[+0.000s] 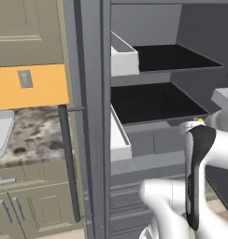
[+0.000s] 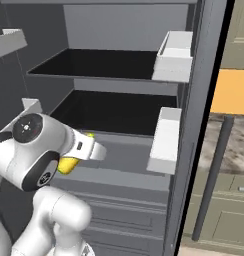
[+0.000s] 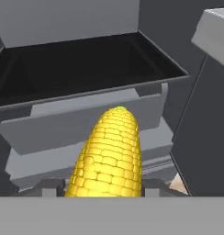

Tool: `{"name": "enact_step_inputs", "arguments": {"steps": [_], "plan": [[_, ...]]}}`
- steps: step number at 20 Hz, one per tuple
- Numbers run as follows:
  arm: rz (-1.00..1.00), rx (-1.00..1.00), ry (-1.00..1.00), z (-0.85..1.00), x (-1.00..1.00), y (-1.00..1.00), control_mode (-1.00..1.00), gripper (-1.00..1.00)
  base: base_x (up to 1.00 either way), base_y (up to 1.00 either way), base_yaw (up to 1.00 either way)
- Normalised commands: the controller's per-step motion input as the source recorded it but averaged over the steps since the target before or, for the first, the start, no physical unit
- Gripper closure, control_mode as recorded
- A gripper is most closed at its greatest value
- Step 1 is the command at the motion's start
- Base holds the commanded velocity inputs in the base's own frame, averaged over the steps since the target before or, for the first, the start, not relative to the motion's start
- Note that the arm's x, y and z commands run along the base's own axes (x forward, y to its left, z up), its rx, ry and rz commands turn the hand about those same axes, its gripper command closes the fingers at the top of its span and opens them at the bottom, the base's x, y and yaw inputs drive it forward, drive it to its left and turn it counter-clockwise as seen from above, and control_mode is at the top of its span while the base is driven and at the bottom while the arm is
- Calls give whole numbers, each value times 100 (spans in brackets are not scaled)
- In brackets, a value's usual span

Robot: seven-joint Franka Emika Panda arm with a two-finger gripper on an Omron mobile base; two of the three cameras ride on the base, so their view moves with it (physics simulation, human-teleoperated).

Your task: Place one corn and one steak in each tupperware on the nearby counter, to pack two identical lunches.

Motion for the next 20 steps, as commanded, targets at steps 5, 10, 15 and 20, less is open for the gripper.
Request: {"name": "enact_step_inputs", "arguments": {"steps": [5,10,15,20], "plan": [[0,0,0,0,0,0,100,100,-100,2,3],[0,0,0,0,0,0,100,100,-91,81,10],[0,0,0,0,0,0,100,100,-66,100,0],[0,0,0,0,0,0,100,100,-31,100,0]]}}
